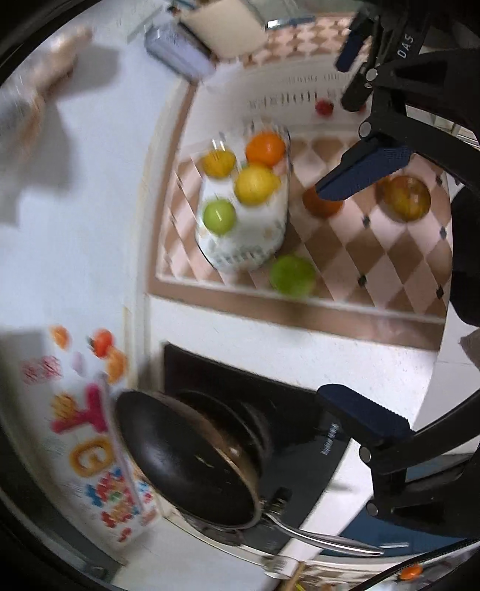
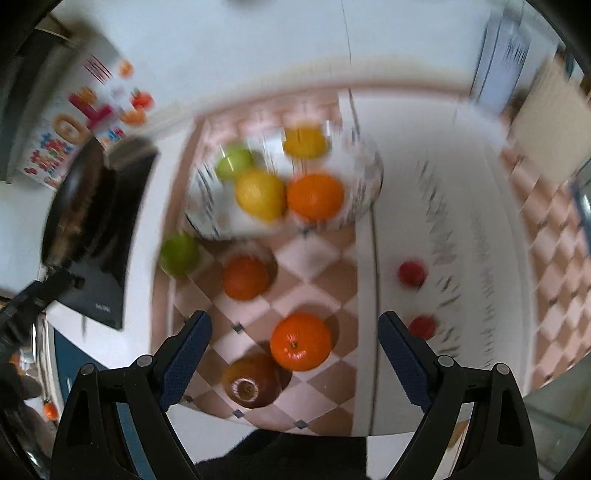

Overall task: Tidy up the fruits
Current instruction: 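Grasp a green lime with the left gripper while the right grasps an orange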

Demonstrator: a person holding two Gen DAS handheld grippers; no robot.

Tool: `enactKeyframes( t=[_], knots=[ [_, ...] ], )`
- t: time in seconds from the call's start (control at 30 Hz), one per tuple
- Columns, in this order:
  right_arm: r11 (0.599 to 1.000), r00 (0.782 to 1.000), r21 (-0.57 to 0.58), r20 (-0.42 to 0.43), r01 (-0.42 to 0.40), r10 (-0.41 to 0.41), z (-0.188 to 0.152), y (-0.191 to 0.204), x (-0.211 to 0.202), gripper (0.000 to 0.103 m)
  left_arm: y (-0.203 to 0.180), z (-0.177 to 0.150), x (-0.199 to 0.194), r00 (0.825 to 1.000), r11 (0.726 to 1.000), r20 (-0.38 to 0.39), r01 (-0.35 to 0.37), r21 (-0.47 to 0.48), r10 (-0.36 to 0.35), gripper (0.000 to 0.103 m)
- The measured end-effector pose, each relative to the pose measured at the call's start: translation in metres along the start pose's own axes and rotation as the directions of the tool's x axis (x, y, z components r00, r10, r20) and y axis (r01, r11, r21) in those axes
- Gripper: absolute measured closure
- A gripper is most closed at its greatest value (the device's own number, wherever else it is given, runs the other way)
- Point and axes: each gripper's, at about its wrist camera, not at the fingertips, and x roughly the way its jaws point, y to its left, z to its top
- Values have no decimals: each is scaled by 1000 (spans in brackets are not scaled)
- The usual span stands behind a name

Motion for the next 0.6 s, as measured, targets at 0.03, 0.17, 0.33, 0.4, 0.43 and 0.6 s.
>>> enactKeyframes(
  t=[0.03, 0.17, 0.33, 0.4, 0.43, 0.6],
  knots=[
    [1000, 999, 12, -39, -16, 17, -1, -4, 16, 10, 4, 0, 11, 1000, 1000, -25, -8, -9, 8, 1],
    [998, 986, 44, -156, -51, 57, -8, -12, 66, 11, 19, 1, 50, 992, 998, -120, -37, -43, 32, 1],
    [998, 976, 35, -208, -60, 66, -12, -11, 95, 26, 28, 4, 93, 974, 995, -228, -42, -85, 21, 1],
    [999, 977, 3, -208, -37, 36, -13, -9, 98, 35, 26, 7, 104, 969, 995, -246, -28, -100, 3, 1],
    [999, 978, -2, -204, -41, 40, -14, -10, 98, 37, 22, 10, 111, 967, 995, -253, -16, -102, -10, 1],
    [1000, 982, 13, -189, -8, 11, -15, -28, 89, 37, -5, 23, 146, 952, 999, -306, 8, -33, -17, 1]
  ],
)
